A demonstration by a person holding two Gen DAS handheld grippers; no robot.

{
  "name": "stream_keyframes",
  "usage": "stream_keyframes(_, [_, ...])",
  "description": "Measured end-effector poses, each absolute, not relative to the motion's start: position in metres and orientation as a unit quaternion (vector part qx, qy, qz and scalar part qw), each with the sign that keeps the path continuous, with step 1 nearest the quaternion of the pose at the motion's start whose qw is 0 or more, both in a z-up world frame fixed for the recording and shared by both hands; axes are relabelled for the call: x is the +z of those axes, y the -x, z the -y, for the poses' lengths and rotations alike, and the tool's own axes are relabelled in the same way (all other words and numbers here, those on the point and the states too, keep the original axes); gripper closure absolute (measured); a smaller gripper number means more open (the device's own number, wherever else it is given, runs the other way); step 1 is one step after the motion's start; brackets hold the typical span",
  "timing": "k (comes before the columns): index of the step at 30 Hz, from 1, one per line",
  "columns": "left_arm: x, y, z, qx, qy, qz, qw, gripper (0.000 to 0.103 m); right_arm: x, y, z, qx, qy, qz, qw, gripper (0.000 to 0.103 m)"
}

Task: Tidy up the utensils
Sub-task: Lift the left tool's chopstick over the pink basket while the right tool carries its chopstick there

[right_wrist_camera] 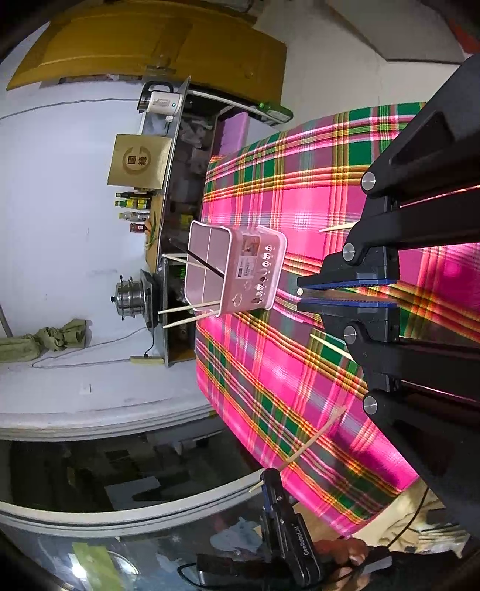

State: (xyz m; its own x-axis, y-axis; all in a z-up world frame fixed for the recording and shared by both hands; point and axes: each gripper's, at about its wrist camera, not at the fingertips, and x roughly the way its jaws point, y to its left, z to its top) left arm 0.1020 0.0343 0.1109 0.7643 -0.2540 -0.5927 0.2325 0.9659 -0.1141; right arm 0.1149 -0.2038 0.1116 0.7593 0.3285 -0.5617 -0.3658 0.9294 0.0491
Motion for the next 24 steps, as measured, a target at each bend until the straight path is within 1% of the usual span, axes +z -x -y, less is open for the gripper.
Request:
stream_keyframes(6, [0.111,-0.103,-0.035,-0.129,0.021,-0.318,0.939,0.097,0.114,-0.112,0.203,0.183,0.032,-0.287,0.940,0.098])
stream_keyframes(8, [0.113,-0.107,-0.034,-0.129,0.023,-0.317,0.939,0.098,0.116,-0.114,0.203,0.182,0.029,-0.282,0.941,0.098])
stream_keyframes(16, [0.119,-0.125,-0.028,-0.135,0.025,-0.309,0.941,0.099,0.125,-0.128,0.200,0.181,0.020,-0.266,0.947,0.098])
stream_keyframes(24, [0.140,-0.142,-0.019,-0.142,0.029,-0.285,0.948,0.099,0.139,-0.147,0.200,0.181,-0.010,-0.237,0.954,0.098])
